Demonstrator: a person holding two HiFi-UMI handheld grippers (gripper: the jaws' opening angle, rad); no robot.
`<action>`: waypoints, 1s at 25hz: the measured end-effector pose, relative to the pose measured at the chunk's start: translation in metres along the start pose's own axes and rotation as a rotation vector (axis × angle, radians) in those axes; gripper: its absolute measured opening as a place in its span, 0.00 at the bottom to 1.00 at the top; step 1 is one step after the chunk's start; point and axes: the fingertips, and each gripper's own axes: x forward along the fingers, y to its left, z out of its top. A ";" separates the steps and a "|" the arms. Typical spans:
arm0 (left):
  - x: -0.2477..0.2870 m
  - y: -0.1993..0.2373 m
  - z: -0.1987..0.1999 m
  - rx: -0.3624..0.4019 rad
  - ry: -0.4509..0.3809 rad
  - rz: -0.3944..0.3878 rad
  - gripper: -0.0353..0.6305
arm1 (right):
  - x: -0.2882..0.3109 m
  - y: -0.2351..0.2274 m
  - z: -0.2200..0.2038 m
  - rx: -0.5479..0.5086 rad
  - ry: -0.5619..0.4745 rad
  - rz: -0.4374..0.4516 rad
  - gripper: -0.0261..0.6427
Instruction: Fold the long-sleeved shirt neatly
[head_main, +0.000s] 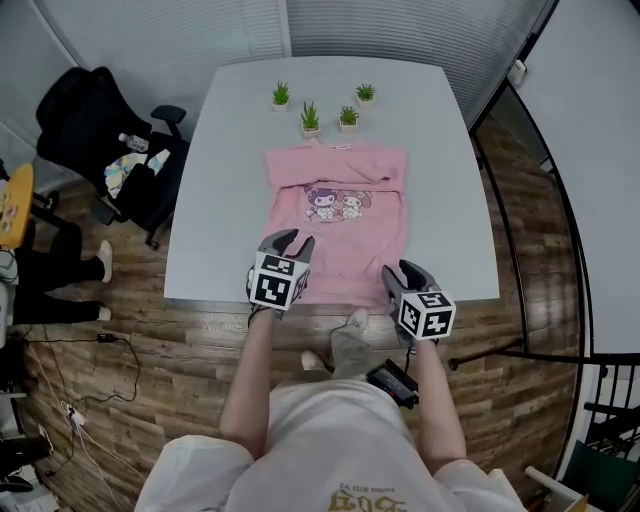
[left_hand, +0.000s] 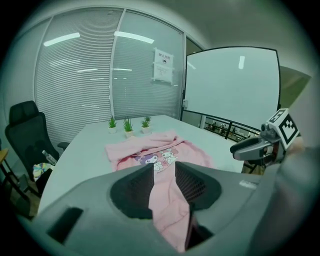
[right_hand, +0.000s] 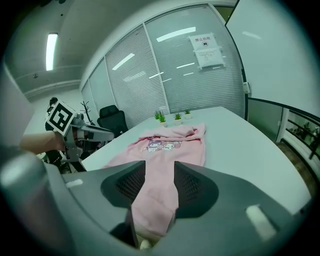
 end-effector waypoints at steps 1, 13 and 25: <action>-0.003 0.001 -0.006 -0.002 0.007 0.003 0.26 | 0.000 0.003 -0.004 -0.005 0.010 0.007 0.32; -0.029 0.000 -0.078 -0.014 0.102 -0.003 0.26 | -0.003 0.023 -0.054 -0.056 0.098 0.041 0.33; -0.037 0.000 -0.147 0.006 0.251 -0.027 0.27 | 0.004 0.019 -0.100 -0.112 0.209 0.053 0.35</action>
